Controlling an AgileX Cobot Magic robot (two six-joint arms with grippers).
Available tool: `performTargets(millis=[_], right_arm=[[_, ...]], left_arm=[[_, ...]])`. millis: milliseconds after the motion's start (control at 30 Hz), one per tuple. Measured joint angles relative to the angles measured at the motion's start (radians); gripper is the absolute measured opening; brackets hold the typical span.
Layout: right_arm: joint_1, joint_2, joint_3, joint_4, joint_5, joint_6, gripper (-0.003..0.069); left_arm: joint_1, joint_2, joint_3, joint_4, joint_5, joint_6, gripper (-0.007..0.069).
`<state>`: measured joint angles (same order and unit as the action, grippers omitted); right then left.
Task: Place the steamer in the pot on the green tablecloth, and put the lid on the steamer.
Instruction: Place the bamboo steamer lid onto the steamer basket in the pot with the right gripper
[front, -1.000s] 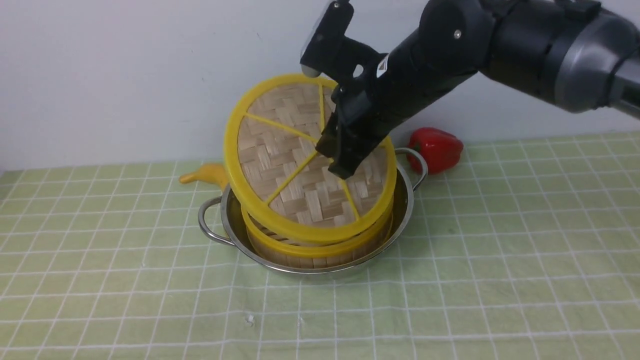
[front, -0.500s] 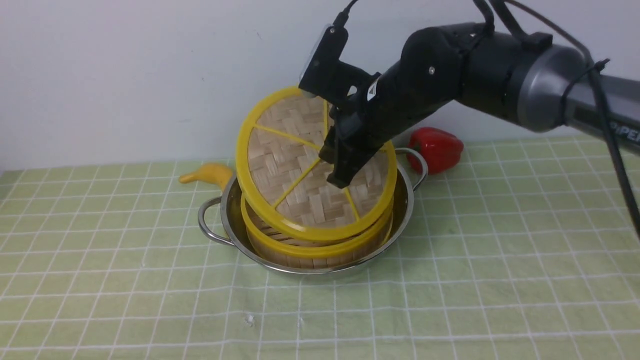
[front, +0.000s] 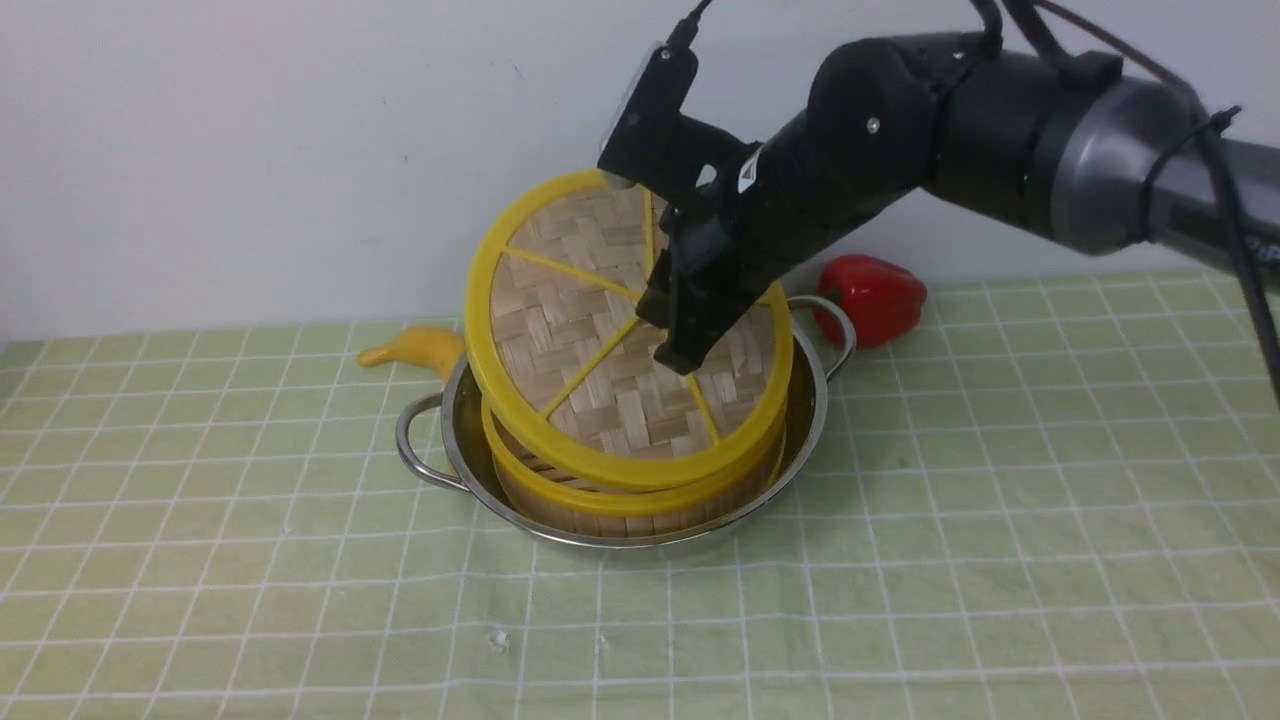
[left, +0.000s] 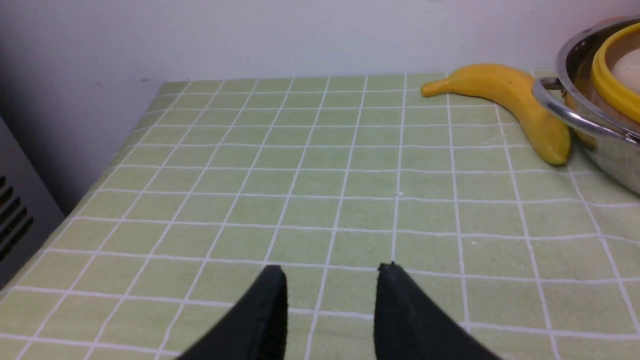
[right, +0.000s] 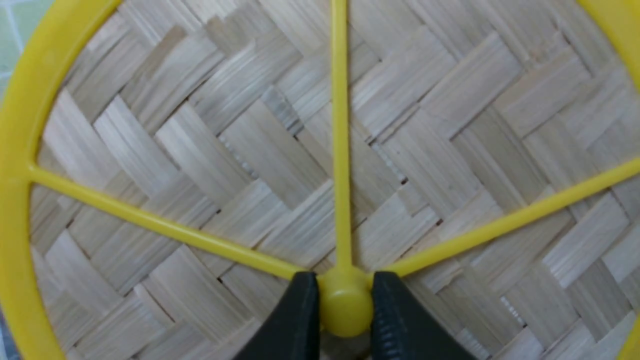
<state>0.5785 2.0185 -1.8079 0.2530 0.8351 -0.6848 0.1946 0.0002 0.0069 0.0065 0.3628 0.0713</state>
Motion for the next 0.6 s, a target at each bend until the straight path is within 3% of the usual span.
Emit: performTargets(millis=[600], right_arm=[[0.000,0.064,0.000,0.002,-0.041,-0.029,0.0146]], left_arm=[[0.000,0.000,0.000,0.000,0.000,0.000,0.0243]])
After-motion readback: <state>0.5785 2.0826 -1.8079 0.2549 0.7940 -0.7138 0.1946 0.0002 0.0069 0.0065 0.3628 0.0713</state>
